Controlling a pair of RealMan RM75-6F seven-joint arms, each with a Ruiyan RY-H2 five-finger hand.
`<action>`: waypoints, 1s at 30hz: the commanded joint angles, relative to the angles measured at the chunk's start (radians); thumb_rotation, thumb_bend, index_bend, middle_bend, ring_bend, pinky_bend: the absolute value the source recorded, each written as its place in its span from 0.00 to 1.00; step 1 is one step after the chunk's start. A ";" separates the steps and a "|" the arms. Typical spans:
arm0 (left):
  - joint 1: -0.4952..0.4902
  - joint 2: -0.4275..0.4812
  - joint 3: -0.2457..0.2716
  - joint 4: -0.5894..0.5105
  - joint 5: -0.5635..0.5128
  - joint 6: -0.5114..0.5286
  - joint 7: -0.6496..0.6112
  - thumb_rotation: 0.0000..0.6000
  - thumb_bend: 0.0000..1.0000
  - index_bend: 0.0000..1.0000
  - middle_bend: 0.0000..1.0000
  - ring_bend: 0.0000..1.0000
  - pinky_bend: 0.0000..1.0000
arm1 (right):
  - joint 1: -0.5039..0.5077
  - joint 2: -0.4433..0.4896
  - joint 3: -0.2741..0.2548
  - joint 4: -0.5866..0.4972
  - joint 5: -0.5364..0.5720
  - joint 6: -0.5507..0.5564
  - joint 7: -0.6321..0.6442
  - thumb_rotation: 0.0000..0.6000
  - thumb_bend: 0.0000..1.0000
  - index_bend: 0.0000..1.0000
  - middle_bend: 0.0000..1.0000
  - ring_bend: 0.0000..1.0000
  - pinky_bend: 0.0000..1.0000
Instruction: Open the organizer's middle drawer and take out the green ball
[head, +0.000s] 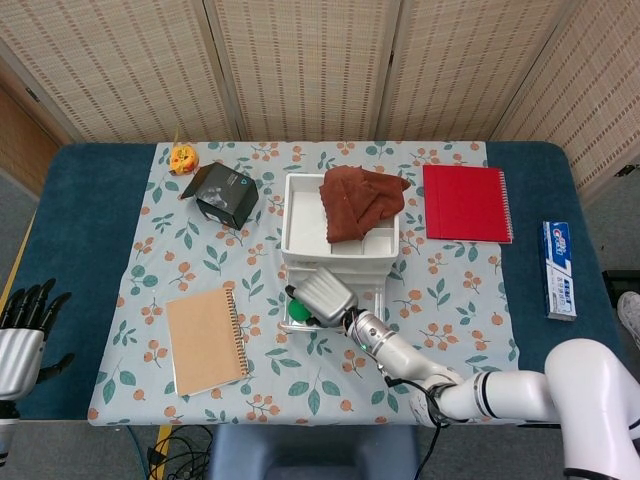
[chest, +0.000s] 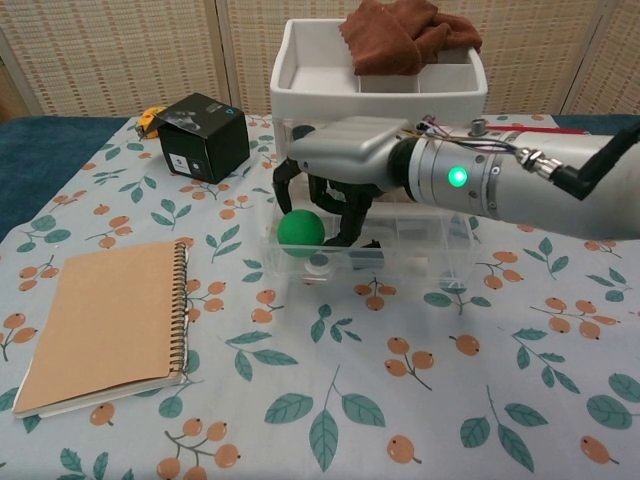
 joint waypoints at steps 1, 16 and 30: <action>0.000 -0.001 0.000 0.002 0.000 0.000 -0.001 1.00 0.13 0.14 0.04 0.04 0.06 | -0.001 -0.010 0.002 0.011 -0.004 0.003 0.004 1.00 0.25 0.31 0.84 0.97 1.00; -0.001 -0.001 -0.001 0.008 0.000 -0.003 -0.004 1.00 0.13 0.14 0.04 0.04 0.06 | -0.026 -0.029 0.014 0.036 -0.062 0.039 0.056 1.00 0.45 0.49 0.87 0.99 1.00; -0.014 -0.001 -0.003 -0.011 0.014 -0.007 0.012 1.00 0.13 0.14 0.04 0.04 0.06 | -0.178 0.180 -0.010 -0.192 -0.254 0.230 0.165 1.00 0.45 0.52 0.88 1.00 1.00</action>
